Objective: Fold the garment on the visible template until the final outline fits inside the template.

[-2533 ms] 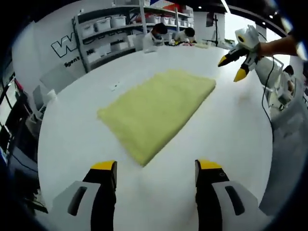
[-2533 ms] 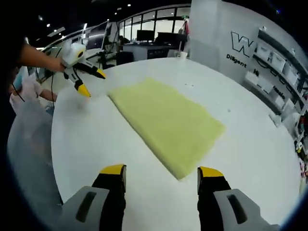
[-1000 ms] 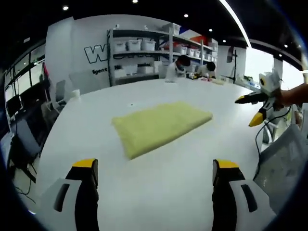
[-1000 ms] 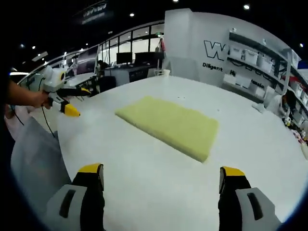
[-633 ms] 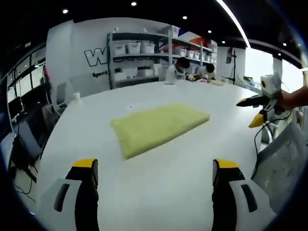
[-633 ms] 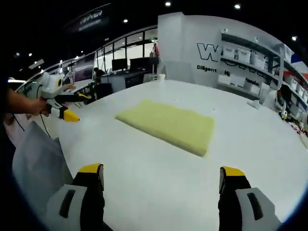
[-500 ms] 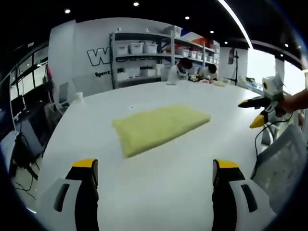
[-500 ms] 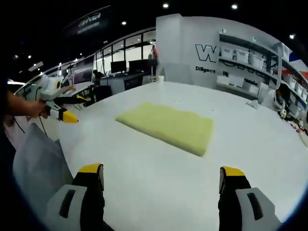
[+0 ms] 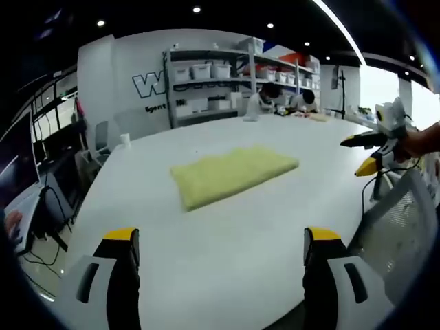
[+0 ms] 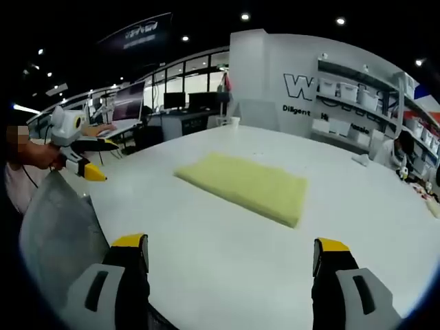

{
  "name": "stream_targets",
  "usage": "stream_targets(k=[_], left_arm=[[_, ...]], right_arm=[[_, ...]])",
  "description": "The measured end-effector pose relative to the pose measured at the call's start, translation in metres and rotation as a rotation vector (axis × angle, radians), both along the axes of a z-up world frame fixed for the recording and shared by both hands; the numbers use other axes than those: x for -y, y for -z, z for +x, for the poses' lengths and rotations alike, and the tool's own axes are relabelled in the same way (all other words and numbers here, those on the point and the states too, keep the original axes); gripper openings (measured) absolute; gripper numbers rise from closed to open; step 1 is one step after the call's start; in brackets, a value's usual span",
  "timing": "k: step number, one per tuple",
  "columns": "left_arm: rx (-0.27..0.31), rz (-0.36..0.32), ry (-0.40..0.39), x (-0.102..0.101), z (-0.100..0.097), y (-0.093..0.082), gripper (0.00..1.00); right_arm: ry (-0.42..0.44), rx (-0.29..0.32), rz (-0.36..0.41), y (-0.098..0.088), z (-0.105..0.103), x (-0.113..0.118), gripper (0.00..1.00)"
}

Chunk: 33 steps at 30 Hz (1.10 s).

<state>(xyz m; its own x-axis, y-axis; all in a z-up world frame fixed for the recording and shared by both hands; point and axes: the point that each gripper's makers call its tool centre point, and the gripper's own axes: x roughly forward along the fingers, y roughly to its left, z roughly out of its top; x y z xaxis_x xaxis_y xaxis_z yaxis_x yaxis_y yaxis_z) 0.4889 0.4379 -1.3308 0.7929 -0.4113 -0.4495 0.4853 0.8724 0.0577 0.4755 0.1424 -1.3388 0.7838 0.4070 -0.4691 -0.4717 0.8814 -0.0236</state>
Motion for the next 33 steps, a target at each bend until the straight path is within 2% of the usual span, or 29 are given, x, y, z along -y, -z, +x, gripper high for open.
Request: stream_targets(k=[2,4,6,9,12,15,17,19,22,24,26,28,30,32,33], left_arm=[[0.016,0.033,0.0,0.001,-0.001,-0.002,0.99],[0.059,0.051,0.015,0.003,0.001,-0.006,0.99],[0.048,0.059,0.001,0.001,0.002,0.0,0.99],[0.022,0.024,-0.048,-0.003,0.005,0.005,0.99],[0.045,0.045,-0.087,-0.01,0.008,0.007,0.97],[0.101,0.044,-0.105,-0.013,0.011,-0.002,0.95],[0.109,0.061,-0.112,-0.015,0.011,0.001,0.94],[0.118,0.114,-0.098,-0.014,0.01,0.006,0.91],[0.142,0.11,-0.11,-0.018,0.01,0.0,0.86],[0.126,0.104,-0.132,-0.022,0.011,0.003,0.87],[0.124,0.11,-0.128,-0.021,0.011,0.003,0.85],[0.119,0.138,-0.104,-0.02,0.009,0.007,0.8],[0.104,0.153,-0.097,-0.02,0.006,0.01,0.73],[0.094,0.144,-0.097,-0.02,0.005,0.01,0.68],[0.091,0.14,-0.099,-0.021,0.005,0.01,0.66]], right_arm=[[0.027,0.003,0.016,0.0,-0.003,0.0,0.98],[0.043,0.015,0.023,-0.001,-0.006,-0.001,0.97],[0.05,0.018,0.014,0.002,-0.008,-0.004,0.97],[0.065,0.017,0.025,0.003,-0.011,-0.007,0.96],[0.091,0.043,0.042,0.0,-0.013,-0.013,0.97],[0.1,0.073,0.048,-0.002,-0.013,-0.018,0.97],[0.099,0.079,0.045,0.0,-0.014,-0.02,0.96],[0.1,0.089,0.031,0.005,-0.015,-0.022,0.96],[0.121,0.059,0.008,0.017,-0.018,-0.017,0.91],[0.149,0.075,0.037,0.01,-0.015,-0.012,0.89],[0.14,0.087,0.011,0.011,-0.015,-0.012,0.89],[0.131,0.062,-0.003,0.016,-0.017,-0.013,0.84],[0.141,0.067,0.017,0.014,-0.017,-0.012,0.81],[0.172,0.104,0.071,0.006,-0.015,-0.009,0.82],[0.172,0.099,0.07,0.007,-0.015,-0.009,0.84]])
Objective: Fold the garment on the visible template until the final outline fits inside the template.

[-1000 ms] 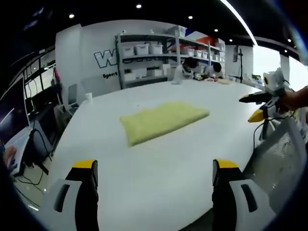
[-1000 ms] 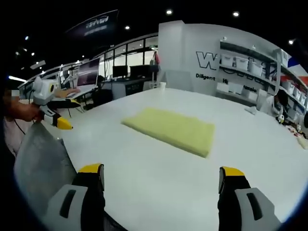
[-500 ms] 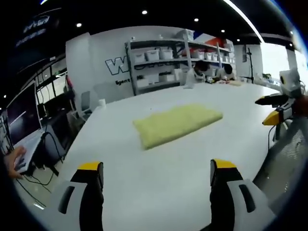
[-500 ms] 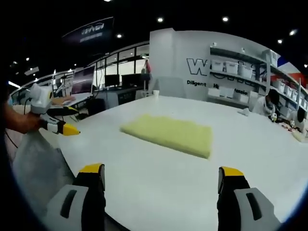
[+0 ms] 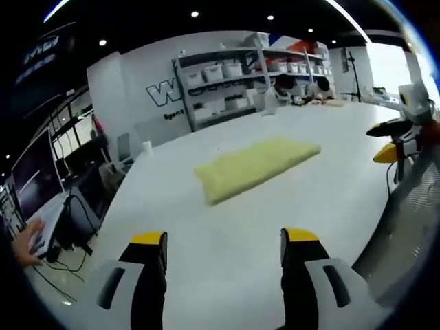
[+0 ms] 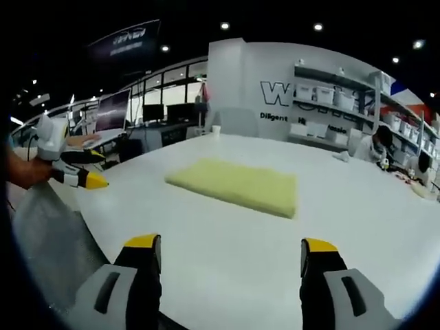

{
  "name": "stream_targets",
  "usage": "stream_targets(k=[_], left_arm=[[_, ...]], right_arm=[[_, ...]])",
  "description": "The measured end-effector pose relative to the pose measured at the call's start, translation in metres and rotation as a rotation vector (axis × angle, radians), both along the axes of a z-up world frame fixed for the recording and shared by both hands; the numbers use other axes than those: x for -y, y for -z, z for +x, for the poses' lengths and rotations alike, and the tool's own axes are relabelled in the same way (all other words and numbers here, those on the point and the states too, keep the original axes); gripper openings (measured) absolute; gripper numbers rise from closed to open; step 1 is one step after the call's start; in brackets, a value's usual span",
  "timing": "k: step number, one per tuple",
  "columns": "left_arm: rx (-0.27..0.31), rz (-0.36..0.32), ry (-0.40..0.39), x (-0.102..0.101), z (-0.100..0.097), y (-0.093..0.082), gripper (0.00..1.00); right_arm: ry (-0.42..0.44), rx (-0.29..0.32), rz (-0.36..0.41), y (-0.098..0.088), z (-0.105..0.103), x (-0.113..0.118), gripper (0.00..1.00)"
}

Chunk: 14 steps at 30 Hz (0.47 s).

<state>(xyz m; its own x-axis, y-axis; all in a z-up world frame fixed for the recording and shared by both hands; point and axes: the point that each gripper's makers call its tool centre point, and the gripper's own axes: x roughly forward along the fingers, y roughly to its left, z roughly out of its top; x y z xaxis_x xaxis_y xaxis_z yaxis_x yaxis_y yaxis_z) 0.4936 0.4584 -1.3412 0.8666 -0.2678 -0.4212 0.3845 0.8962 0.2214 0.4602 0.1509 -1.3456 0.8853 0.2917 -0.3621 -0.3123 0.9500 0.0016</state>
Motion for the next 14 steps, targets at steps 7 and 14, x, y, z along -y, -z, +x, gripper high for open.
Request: stream_targets(k=[7,14], left_arm=[[-0.017,0.018,0.001,-0.0011,-0.0005,0.0037,0.59],[-0.029,0.021,-0.009,-0.0034,0.0012,0.0061,0.66]], right_arm=[[0.0,-0.039,-0.012,0.0077,-0.0013,0.0,0.81],[0.001,-0.048,-0.026,0.0097,-0.0006,0.0005,0.83]])
